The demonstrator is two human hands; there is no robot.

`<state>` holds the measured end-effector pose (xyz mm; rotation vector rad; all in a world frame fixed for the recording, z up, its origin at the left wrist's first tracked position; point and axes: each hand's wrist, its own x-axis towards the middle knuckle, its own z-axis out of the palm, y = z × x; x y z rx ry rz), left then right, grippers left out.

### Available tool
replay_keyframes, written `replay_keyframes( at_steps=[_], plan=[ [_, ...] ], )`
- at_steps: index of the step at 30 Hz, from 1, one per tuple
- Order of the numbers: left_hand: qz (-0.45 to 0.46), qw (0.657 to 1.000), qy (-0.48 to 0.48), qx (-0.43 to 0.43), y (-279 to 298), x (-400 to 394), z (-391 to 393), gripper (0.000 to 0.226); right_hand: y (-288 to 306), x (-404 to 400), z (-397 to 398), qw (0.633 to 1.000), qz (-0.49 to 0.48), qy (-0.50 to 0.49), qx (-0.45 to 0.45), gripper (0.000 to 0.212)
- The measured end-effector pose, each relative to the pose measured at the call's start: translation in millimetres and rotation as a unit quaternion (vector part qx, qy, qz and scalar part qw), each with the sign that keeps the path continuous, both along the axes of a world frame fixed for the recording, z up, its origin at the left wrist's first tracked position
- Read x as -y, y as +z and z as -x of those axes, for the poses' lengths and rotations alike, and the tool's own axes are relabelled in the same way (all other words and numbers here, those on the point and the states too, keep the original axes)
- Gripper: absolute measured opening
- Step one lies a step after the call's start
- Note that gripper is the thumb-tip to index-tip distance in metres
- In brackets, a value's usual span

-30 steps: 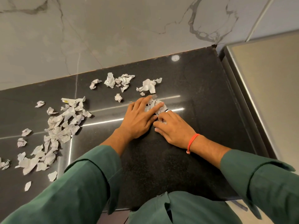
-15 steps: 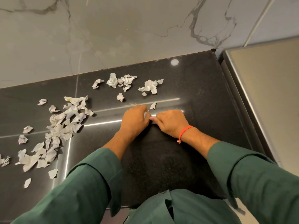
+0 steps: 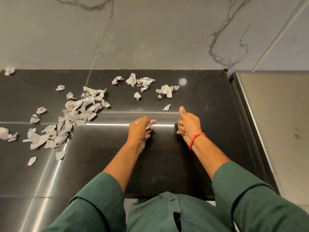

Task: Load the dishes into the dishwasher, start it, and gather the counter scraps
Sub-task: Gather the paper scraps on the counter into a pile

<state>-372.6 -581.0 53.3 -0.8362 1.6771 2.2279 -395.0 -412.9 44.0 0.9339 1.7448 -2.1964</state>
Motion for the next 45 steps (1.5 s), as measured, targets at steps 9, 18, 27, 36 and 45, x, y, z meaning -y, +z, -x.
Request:
replay_keyframes(
  at_steps=[9, 18, 27, 36, 45],
  plan=[
    [-0.150, 0.987, 0.054, -0.020, 20.7, 4.5, -40.0, 0.024, 28.6, 44.3, -22.0, 0.985, 0.138, 0.099, -0.023, 0.050],
    [-0.118, 0.977, 0.175, -0.027, 46.4, 19.8, -107.6, 0.052, 42.3, 87.9, -38.9, 0.940, 0.222, 0.258, 0.025, 0.059],
    [-0.189, 0.886, 0.415, -0.085, 63.3, 16.6, -206.9, 0.051, 51.3, 135.6, -110.2, 0.827, 0.360, 0.412, 0.129, 0.055],
    [-0.184, 0.776, 0.588, -0.136, 68.9, 11.8, -331.5, 0.046, 53.9, 172.4, -219.8, 0.709, 0.368, 0.559, 0.221, 0.057],
    [-0.175, 0.700, 0.672, -0.168, 56.5, -6.1, -447.2, 0.055, 52.4, 180.2, -335.5, 0.639, 0.348, 0.634, 0.262, 0.057]
  ],
)
